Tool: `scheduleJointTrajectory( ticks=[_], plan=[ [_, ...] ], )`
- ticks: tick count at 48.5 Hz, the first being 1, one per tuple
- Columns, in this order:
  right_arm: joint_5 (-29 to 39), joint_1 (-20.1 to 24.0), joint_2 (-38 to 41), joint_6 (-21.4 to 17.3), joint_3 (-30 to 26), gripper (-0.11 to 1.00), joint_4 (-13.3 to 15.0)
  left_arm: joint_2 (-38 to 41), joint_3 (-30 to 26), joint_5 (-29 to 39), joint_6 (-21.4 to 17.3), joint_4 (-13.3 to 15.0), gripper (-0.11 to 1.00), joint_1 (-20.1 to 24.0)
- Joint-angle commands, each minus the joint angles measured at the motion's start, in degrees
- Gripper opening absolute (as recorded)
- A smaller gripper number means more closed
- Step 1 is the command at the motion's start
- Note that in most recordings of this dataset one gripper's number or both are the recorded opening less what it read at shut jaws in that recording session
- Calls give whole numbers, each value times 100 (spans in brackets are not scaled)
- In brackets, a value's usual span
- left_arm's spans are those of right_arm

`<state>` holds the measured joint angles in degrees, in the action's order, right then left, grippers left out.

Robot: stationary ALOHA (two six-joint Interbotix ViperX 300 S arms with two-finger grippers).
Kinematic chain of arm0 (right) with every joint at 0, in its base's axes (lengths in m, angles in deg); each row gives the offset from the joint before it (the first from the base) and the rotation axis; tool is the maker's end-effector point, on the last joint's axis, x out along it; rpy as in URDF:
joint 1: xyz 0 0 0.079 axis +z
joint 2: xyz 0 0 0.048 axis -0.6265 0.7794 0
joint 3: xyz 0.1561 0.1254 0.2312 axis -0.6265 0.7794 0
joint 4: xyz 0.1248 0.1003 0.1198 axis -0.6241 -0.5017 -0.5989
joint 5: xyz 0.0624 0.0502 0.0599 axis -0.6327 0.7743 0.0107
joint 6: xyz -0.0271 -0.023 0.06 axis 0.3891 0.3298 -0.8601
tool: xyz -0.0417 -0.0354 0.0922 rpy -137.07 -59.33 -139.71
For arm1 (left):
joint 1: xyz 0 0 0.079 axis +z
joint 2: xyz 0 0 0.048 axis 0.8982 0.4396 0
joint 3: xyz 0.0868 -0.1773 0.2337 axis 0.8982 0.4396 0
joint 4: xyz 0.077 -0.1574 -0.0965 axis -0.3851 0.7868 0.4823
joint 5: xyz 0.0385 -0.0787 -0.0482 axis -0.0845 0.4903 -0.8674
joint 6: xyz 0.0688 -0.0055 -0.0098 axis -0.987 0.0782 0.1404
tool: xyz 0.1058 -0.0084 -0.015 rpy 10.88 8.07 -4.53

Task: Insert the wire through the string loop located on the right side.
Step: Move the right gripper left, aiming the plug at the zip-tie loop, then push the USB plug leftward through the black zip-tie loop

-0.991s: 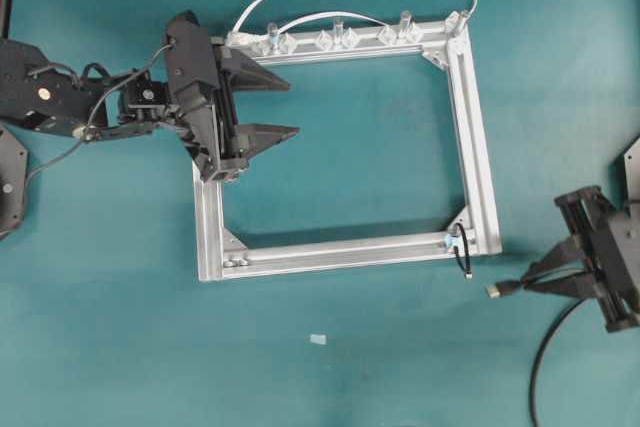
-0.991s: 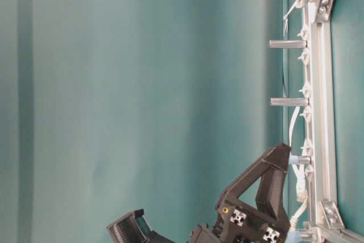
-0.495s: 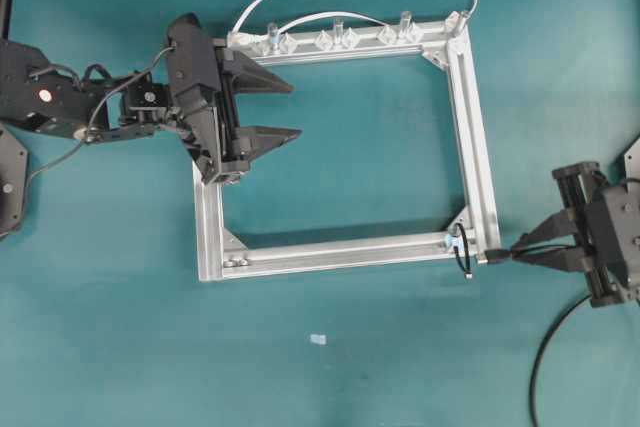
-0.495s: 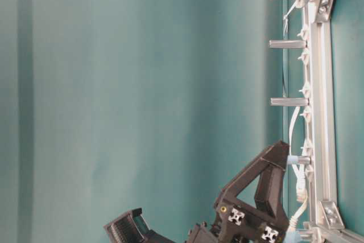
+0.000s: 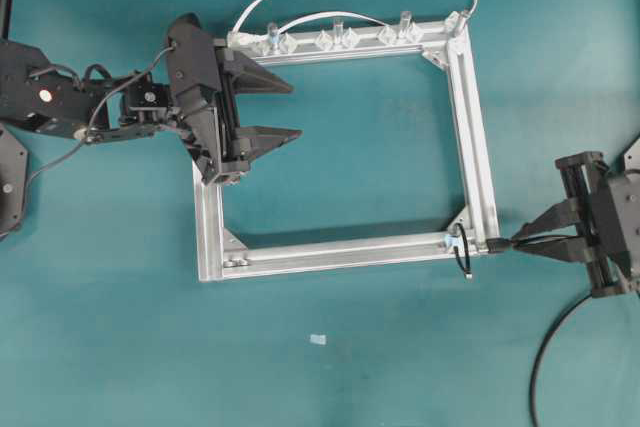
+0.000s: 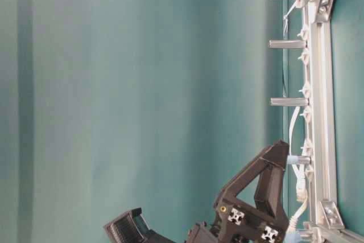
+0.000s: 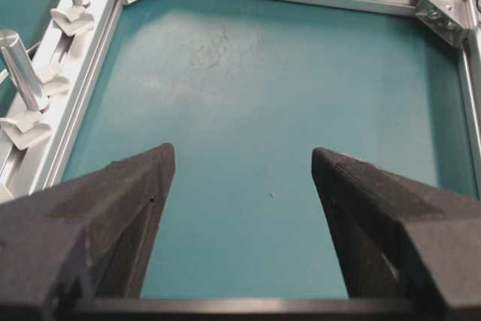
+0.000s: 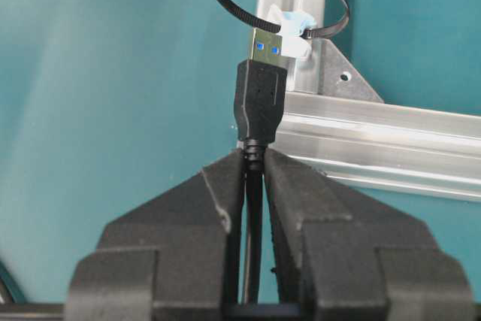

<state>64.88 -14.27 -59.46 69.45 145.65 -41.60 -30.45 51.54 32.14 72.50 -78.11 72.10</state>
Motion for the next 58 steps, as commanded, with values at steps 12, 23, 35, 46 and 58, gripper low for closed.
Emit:
scheduleJointTrajectory(
  ticks=[12, 23, 35, 46, 58],
  plan=[
    [-18, -88, -18, 9, -44, 11, 26, -149, -105, -26, 0, -18, 75, -18],
    [-44, -105, -18, 9, -44, 11, 9, -149, -123, -26, 0, -9, 75, -26],
    [-44, -105, -9, 18, -44, 11, 26, -149, -123, -26, 0, -18, 75, -18],
    [-44, -105, -18, 9, -44, 11, 9, -149, -132, -26, 0, -18, 75, -18],
    [-44, -105, -18, 18, -62, 11, 26, -149, -149, -26, -9, -18, 75, -26]
  ],
)
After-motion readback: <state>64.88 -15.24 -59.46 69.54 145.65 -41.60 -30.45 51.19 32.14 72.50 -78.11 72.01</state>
